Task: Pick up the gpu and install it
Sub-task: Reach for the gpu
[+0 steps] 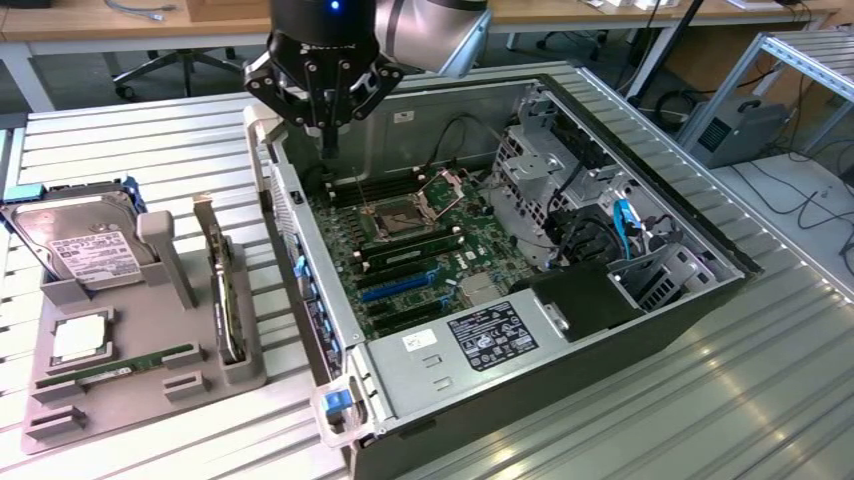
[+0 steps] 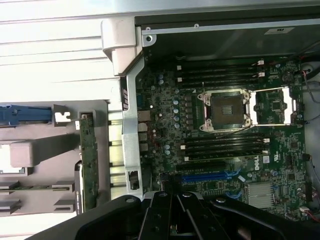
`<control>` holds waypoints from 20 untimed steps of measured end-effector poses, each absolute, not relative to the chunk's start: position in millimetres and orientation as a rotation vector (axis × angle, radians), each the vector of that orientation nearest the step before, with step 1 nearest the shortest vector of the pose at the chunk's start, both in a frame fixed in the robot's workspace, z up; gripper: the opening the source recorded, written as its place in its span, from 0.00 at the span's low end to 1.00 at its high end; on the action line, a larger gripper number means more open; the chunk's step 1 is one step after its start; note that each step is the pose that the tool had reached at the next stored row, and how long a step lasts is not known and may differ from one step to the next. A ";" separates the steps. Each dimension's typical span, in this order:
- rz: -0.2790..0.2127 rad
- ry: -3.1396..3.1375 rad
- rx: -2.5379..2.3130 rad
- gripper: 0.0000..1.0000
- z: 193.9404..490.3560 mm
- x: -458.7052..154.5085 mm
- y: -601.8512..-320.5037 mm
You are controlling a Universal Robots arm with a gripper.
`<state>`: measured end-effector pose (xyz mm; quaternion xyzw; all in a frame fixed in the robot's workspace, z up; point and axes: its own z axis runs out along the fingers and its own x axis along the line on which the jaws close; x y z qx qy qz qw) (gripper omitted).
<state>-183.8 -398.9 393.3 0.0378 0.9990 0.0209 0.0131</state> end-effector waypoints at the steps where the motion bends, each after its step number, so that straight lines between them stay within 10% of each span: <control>1: 0.065 3.112 0.118 0.11 393.3 -184.0 -398.9; 20: 0.065 3.112 0.118 0.11 393.3 -189.8 -398.9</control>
